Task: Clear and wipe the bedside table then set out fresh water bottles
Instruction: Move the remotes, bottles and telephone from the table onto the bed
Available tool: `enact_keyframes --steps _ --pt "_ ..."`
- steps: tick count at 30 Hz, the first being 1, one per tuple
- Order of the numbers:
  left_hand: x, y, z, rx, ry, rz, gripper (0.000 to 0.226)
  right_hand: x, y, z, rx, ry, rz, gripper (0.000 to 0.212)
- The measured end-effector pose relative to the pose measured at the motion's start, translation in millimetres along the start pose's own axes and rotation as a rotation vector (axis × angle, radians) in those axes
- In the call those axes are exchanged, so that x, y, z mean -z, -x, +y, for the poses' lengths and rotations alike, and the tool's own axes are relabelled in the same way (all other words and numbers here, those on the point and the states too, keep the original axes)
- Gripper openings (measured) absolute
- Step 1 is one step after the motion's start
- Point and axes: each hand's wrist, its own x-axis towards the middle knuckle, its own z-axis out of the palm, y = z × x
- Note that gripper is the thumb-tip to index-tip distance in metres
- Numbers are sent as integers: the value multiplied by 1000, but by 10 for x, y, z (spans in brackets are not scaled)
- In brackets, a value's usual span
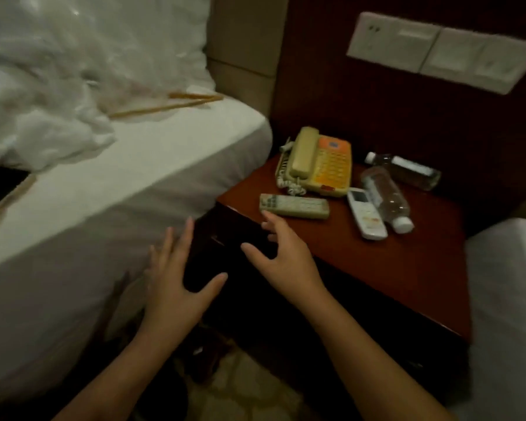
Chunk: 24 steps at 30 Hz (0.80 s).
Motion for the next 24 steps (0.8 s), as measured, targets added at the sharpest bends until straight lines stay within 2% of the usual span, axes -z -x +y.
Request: enact_keyframes --steps 4,7,9,12,16,19,24 --pt "-610 -539 590 -246 -25 -144 90 882 -105 378 -73 99 344 61" --pt "-1002 -864 931 -436 -211 -168 90 1180 -169 708 -183 146 513 58" --pt "-1191 -1071 984 -548 -423 -116 89 1190 -241 871 -248 232 530 57" --pt "-1377 -1304 894 -540 -636 -156 88 1072 -358 1040 -319 408 486 63" --pt "-1520 -1402 750 -475 -627 -178 77 871 -492 1191 -405 485 407 73" --pt "-1587 -1447 673 -504 -611 -101 66 790 -567 1260 -408 546 474 66" --pt "-1654 -1472 612 -492 -594 -36 64 773 -726 1305 -418 546 526 56"
